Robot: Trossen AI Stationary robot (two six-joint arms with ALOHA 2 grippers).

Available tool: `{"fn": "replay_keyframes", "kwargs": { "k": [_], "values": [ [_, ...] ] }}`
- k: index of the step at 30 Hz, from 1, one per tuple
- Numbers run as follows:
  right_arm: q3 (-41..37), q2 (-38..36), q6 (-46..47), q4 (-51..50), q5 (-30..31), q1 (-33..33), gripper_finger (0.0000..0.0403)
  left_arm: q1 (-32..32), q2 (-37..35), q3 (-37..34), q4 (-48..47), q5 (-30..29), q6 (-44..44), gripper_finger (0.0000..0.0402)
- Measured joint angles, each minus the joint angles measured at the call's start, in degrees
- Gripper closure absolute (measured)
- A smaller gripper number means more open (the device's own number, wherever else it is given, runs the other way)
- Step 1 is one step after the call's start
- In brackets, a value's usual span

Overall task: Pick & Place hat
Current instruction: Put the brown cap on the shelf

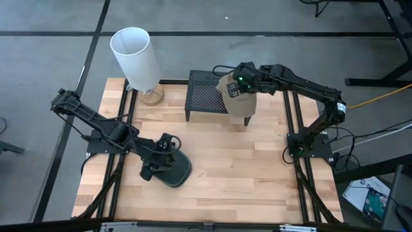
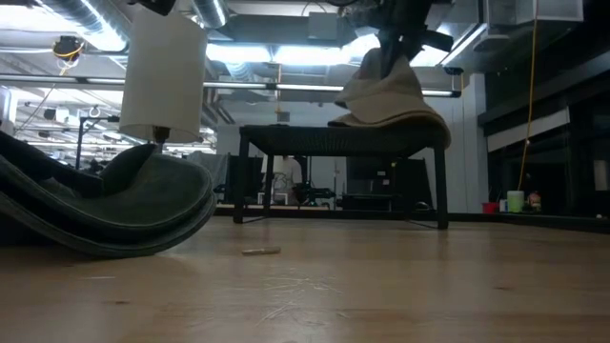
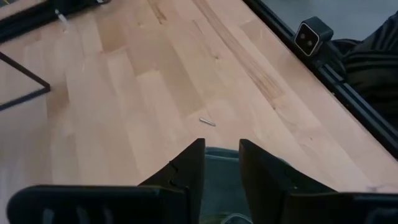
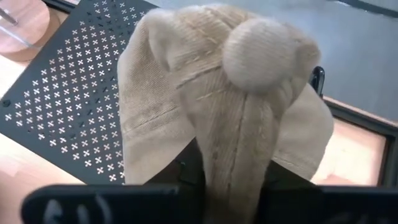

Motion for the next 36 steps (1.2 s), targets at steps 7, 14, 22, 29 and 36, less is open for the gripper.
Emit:
{"fn": "replay_keyframes", "kwargs": {
  "k": [7,14,22,29,36],
  "values": [
    [0.0,0.0,-0.8,-1.0,-0.5,0.0,0.0312,0.0,0.0,0.0,-1.9,-0.1,-2.1,0.0309],
    [0.0,0.0,-3.4,0.3,1.9,0.1,0.0252,0.0,0.0,0.0,-2.6,-0.1,1.9,0.0313],
    [0.0,0.0,-4.4,2.7,3.4,-0.6,0.0169,0.0,-0.5,0.0,-7.8,0.5,-0.1,0.0313],
    [0.0,-1.2,-16.2,8.4,7.7,-1.9,0.0131,-0.7,-1.0,0.0,-8.8,2.9,-6.2,0.0313],
    [0.0,-5.0,-24.1,16.6,8.2,-1.3,0.0144,-0.8,-3.5,0.0,-8.6,3.4,-11.9,0.0313]
  ]
}}
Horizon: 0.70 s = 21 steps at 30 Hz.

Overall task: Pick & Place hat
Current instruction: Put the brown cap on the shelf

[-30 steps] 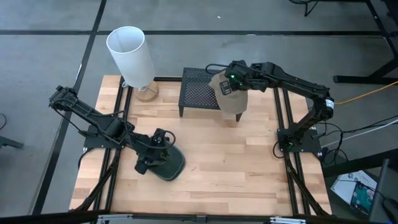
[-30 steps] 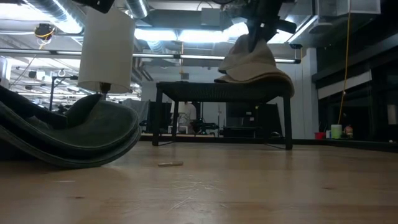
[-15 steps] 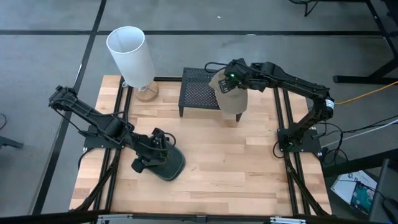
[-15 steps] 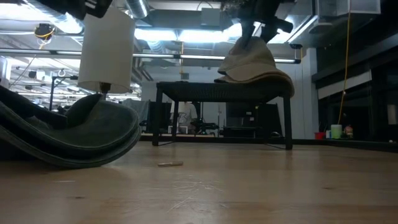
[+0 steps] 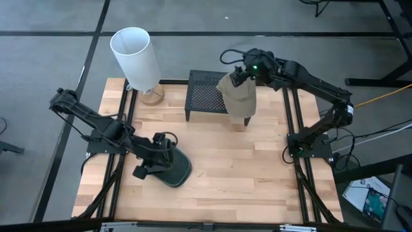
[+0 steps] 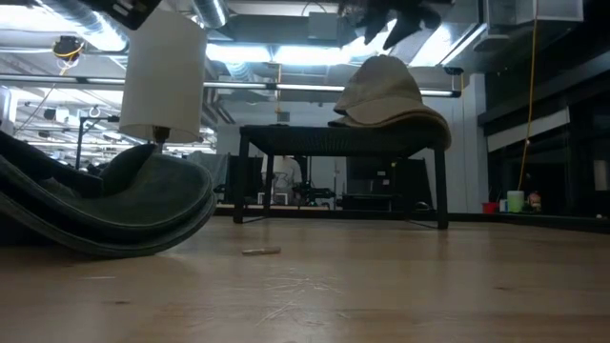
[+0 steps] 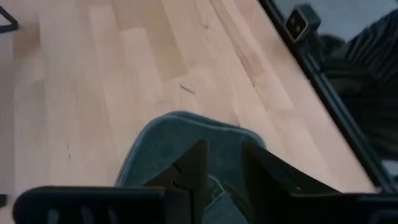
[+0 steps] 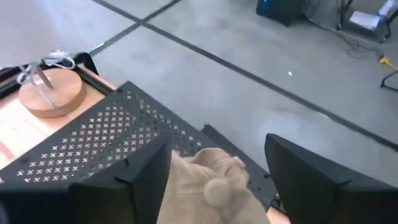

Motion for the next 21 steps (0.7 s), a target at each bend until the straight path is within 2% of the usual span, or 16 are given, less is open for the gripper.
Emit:
{"fn": "replay_keyframes", "kwargs": {
  "k": [4,10,12,17,21],
  "values": [
    [0.0,-1.2,0.1,-1.3,-0.9,0.9,0.0195,0.0,-1.9,0.0,0.7,-0.3,-0.8,0.0313],
    [0.0,0.3,3.2,-5.4,-1.3,2.4,0.0353,0.0,-3.9,0.0,3.4,-2.4,0.7,0.0313],
    [0.0,1.5,4.2,-6.0,-1.2,2.4,0.0389,0.0,-4.1,0.0,3.8,-2.4,2.0,0.0313],
    [0.0,5.6,6.7,-6.9,-1.2,1.9,0.0379,0.0,-4.1,0.0,3.7,-2.0,2.2,0.0313],
    [0.0,9.4,5.1,-7.5,-1.2,0.0,0.0388,0.0,-4.1,0.0,3.7,-0.8,2.2,0.0313]
  ]
}}
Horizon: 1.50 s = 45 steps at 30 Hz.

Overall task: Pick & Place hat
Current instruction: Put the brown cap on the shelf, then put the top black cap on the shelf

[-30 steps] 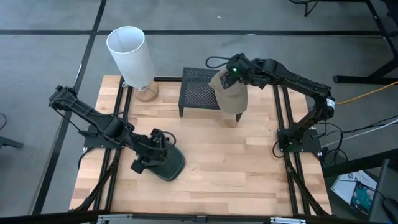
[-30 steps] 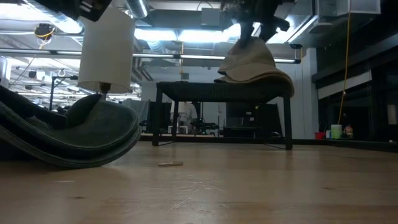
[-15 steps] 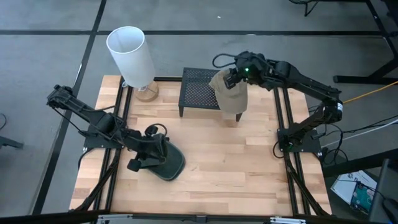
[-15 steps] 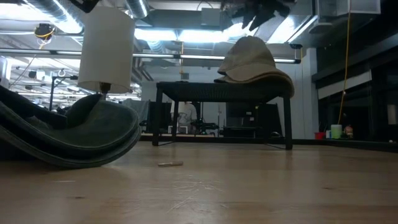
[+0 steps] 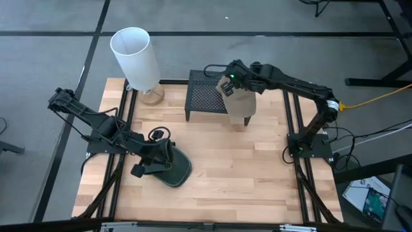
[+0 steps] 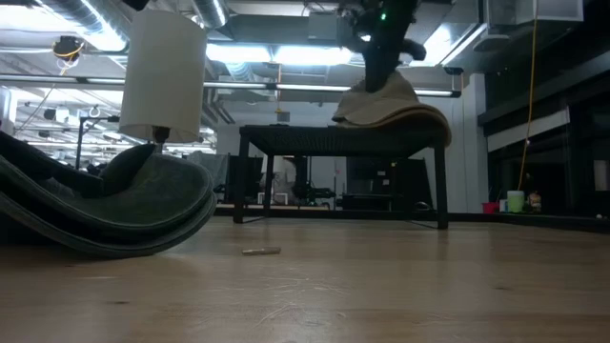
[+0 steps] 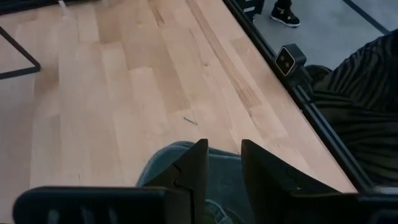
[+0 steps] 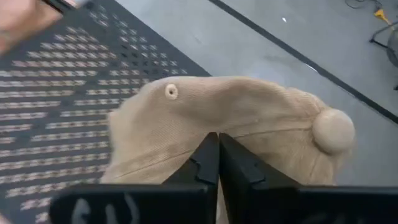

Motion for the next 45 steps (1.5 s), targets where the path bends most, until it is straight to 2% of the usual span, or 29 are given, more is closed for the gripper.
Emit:
{"fn": "replay_keyframes", "kwargs": {
  "k": [6,15,20,28,32,36,40,45],
  "values": [
    [0.0,1.1,-1.3,1.5,-0.5,-1.1,0.0395,0.0,0.0,0.0,0.0,0.2,-1.4,0.0313],
    [0.0,-5.0,-3.7,2.8,-6.5,0.8,0.0378,0.0,0.0,0.0,1.2,0.2,-1.5,0.0313],
    [0.0,-8.2,-6.0,2.4,-9.0,6.1,0.0377,0.0,0.0,0.0,2.0,0.2,-1.5,0.0313],
    [-0.6,-8.8,-9.8,1.6,-8.6,19.4,0.0370,0.0,0.0,0.0,6.1,0.4,-2.7,0.0313],
    [-5.4,-9.4,-13.5,5.7,-8.6,25.8,0.0370,0.2,0.1,0.0,8.3,-0.4,-2.8,0.0313],
    [-13.8,-10.7,-13.6,12.8,-9.3,30.9,0.0369,1.1,1.0,0.1,9.9,-0.8,-2.6,0.0313],
    [-23.0,-11.5,-12.8,24.6,-12.4,35.2,0.0369,1.4,4.1,0.2,10.8,1.0,-0.1,0.0313],
    [-31.4,-11.5,-13.5,40.2,-14.0,40.5,0.0369,1.0,9.7,2.9,6.8,1.3,2.9,0.0313]
  ]
}}
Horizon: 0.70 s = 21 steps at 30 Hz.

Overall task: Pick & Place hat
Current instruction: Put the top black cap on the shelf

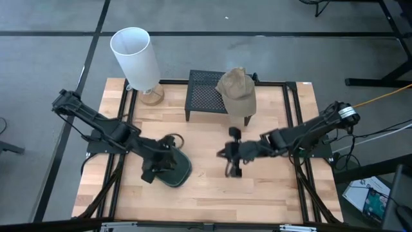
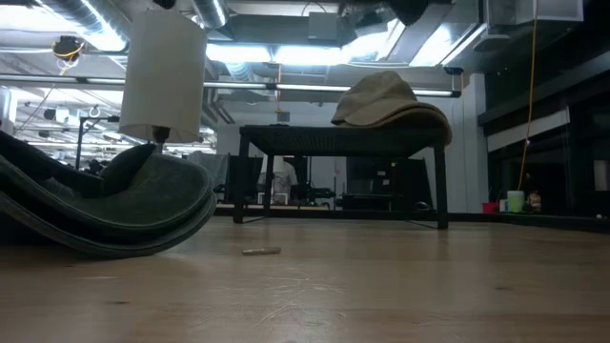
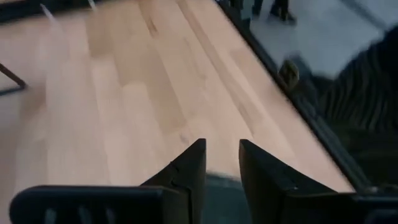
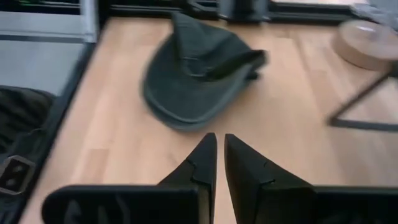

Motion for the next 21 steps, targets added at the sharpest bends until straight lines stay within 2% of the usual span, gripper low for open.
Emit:
{"fn": "replay_keyframes", "kwargs": {
  "k": [5,10,16,21],
  "values": [
    [-7.8,0.0,-1.4,12.2,0.0,4.3,0.0369,-1.9,5.3,2.5,-5.3,3.8,2.2,0.0313],
    [-15.2,0.0,-1.5,24.2,0.0,7.3,0.0369,-4.9,8.9,2.8,-5.4,8.0,2.0,0.0313],
    [-21.5,0.0,-2.9,35.5,0.1,8.5,0.0369,-7.6,13.3,2.8,-6.3,3.1,0.5,0.0313],
    [-24.1,0.0,-3.0,39.4,0.1,8.5,0.0369,-8.7,18.3,2.8,-8.5,0.4,0.3,0.0313]
  ]
}}
